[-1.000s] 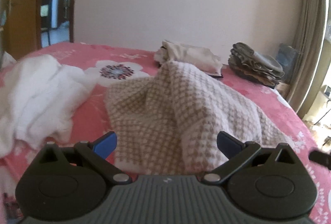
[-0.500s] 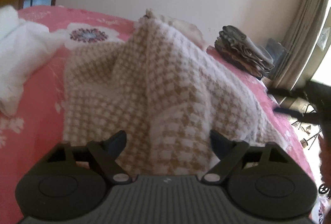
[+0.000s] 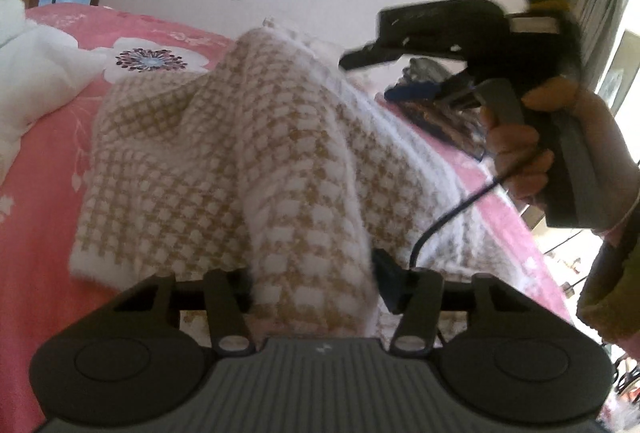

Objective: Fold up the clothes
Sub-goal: 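Grasp the cardigan edge with the left gripper while the right gripper grasps another edge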

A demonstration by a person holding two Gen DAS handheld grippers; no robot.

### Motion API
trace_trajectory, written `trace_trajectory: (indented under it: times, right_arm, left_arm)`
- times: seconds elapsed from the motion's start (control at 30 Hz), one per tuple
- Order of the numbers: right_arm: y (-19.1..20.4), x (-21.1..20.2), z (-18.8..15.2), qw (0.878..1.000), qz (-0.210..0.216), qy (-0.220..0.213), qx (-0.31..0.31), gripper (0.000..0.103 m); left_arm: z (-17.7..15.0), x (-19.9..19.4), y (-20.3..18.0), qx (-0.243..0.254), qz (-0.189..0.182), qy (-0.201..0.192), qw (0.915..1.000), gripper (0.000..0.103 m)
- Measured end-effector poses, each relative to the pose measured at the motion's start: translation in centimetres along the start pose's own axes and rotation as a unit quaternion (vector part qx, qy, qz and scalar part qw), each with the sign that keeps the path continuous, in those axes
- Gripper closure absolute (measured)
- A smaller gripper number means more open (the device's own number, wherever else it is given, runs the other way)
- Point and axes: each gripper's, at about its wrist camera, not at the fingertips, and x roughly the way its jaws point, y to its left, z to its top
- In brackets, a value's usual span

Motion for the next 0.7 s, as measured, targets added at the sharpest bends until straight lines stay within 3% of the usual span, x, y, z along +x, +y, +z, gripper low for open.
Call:
trace_trajectory:
  times: [0.07,0.17,0.27,0.37,0.47,0.6,0.7]
  right_arm:
    - [1.1,-2.1,-0.4,0.999,0.016,-0.030,-0.038,0.036]
    - [1.9,-4.5,-2.1,0.995,-0.004,-0.050,-0.084,0.031]
    - [1.3,-5.4,-2.8,0.995,-0.021,-0.037,-0.090,0.031]
    - [1.9,-9.0,-4.3,0.992,-0.018,-0.066,-0.106,0.030]
    - [2.8,-12.2,-8.1,0.990,-0.022,-0.089,-0.109,0.027]
    - [4.9,-13.5,-14.8,0.987,-0.042,-0.072,-0.138,0.026]
    - [7.8,-12.5,-19.8,0.976,-0.061,-0.056,-0.203,0.025]
  left_arm:
    - [-0.1,-0.2,0.1,-0.002,-0.004,-0.003,1.0000,0.050]
    - [0.0,-0.2,-0.1,-0.001,-0.004,-0.009,1.0000,0.055]
    - [0.4,-0.7,-0.5,0.010,-0.014,-0.026,0.9995,0.057]
    - [1.4,-0.9,0.4,-0.005,-0.027,-0.030,0.9992,0.057]
    - [2.2,-1.1,1.6,-0.018,-0.039,-0.022,0.9988,0.056]
    - [2.7,-3.0,2.9,-0.024,-0.024,-0.037,0.9988,0.037]
    - [2.9,-4.8,3.7,-0.009,0.009,-0.048,0.9988,0.027]
